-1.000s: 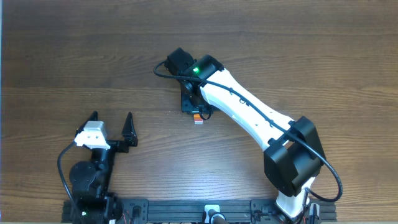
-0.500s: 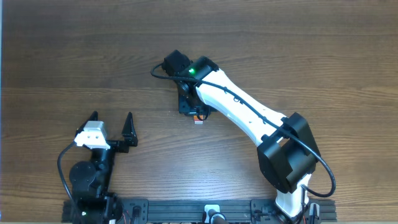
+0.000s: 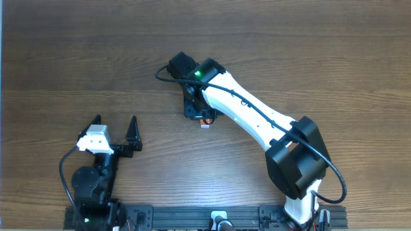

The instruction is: Stack Cubes

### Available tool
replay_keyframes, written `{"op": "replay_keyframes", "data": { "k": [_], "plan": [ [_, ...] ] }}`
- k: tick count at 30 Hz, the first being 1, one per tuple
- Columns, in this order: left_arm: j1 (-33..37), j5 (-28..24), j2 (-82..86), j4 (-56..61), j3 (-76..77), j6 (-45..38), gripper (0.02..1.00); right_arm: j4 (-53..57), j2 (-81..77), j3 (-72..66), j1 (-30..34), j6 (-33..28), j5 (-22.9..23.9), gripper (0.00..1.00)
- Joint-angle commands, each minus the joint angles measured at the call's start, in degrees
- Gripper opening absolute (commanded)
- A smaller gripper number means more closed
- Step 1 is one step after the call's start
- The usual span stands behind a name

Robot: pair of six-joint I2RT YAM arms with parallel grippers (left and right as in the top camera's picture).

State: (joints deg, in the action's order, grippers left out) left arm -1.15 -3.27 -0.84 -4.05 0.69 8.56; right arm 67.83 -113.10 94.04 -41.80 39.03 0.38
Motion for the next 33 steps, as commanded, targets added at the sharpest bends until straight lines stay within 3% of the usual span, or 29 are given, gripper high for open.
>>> {"op": "replay_keyframes", "data": {
  "k": [1,33],
  "plan": [
    [-0.2,-0.8,0.5,0.0,-0.4,-0.9,1.000,-0.1,-0.5,-0.1,-0.6,0.5,0.1,0.012],
    [-0.2,-0.8,0.5,0.0,-0.4,-0.9,1.000,-0.2,-1.5,-0.1,-0.5,0.5,0.1,0.025]
  ]
}}
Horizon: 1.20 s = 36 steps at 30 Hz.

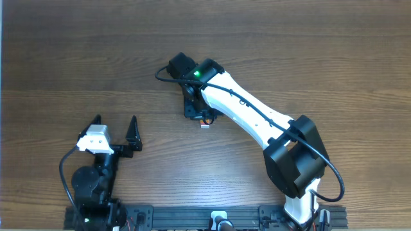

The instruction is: Stack Cubes

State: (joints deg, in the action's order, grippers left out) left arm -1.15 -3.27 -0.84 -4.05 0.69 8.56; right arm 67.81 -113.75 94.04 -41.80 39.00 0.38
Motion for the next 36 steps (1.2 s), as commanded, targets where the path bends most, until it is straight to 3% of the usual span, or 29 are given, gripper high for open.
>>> {"op": "replay_keyframes", "data": {
  "k": [1,16,29,36],
  "plan": [
    [-0.2,-0.8,0.5,0.0,-0.4,-0.9,1.000,-0.1,-0.8,-0.1,-0.5,0.6,0.1,0.045],
    [-0.2,-0.8,0.5,0.0,-0.4,-0.9,1.000,-0.1,-1.4,-0.1,-0.5,0.3,0.1,0.244],
    [-0.2,-0.8,0.5,0.0,-0.4,-0.9,0.998,-0.2,-1.7,-0.1,-0.5,0.2,0.1,0.288],
    [-0.2,-0.8,0.5,0.0,-0.4,-0.9,1.000,-0.2,-1.7,-0.1,-0.4,0.1,0.1,0.463]
  ]
}}
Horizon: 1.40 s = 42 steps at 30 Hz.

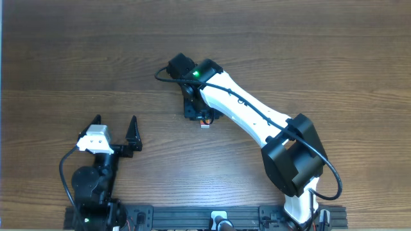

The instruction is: Stack Cubes

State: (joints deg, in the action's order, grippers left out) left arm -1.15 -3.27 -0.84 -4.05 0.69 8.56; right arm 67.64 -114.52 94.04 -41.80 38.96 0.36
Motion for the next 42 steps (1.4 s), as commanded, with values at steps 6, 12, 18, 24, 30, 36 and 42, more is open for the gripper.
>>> {"op": "replay_keyframes", "data": {
  "k": [6,12,18,24,30,36,42],
  "plan": [
    [-0.2,-0.8,0.5,0.0,-0.4,-0.9,1.000,0.0,-0.9,-0.1,-0.4,0.2,0.1,0.991],
    [-0.2,-0.8,0.5,0.0,-0.4,-0.9,0.998,-0.2,-0.9,0.3,-0.1,0.0,0.2,0.991],
    [-0.2,-0.8,0.5,0.0,-0.4,-0.9,1.000,0.5,-1.0,7.7,1.4,-5.0,0.9,0.993],
    [-0.2,-0.8,0.5,0.0,-0.4,-0.9,1.000,5.6,-7.3,19.4,5.4,-8.6,1.0,0.991],
    [-0.2,-0.8,0.5,0.0,-0.4,-0.9,0.998,9.1,-15.8,28.5,8.6,-10.8,1.5,0.991],
    [-0.2,-0.8,0.5,0.0,-0.4,-0.9,1.000,8.5,-20.4,28.5,9.5,-10.8,1.4,0.993],
    [-0.2,-0.8,0.5,0.0,-0.4,-0.9,1.000,5.8,-23.1,28.5,9.5,-12.9,1.4,0.991]
  ]
}}
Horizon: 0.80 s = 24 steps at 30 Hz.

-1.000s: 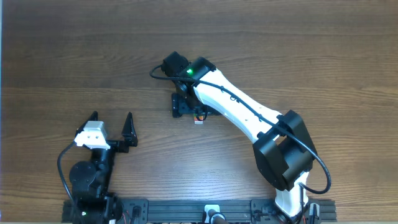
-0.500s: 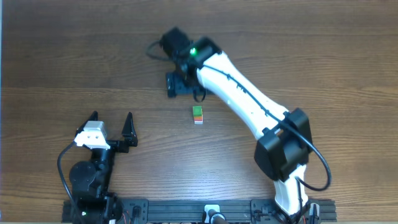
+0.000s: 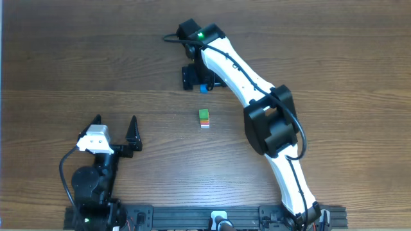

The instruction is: Stack Cubes

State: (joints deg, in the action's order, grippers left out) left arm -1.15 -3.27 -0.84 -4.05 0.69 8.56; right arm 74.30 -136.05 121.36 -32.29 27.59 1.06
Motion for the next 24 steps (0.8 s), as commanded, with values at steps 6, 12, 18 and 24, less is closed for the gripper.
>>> {"op": "replay_keyframes", "data": {
  "k": [6,12,18,24],
  "plan": [
    [-0.2,-0.8,0.5,0.0,-0.4,-0.9,1.000,-2.2,-3.5,1.2,0.1,-1.8,0.2,0.991],
    [-0.2,-0.8,0.5,0.0,-0.4,-0.9,1.000,-4.3,-3.9,1.0,0.3,-2.4,-0.2,0.993],
    [-0.2,-0.8,0.5,0.0,-0.4,-0.9,0.998,-4.8,-3.9,-0.1,0.8,-2.4,-0.2,0.991],
    [-0.2,-0.8,0.5,0.0,-0.4,-0.9,1.000,-5.9,-3.9,-1.4,1.2,-2.4,-1.8,0.991]
  ]
}}
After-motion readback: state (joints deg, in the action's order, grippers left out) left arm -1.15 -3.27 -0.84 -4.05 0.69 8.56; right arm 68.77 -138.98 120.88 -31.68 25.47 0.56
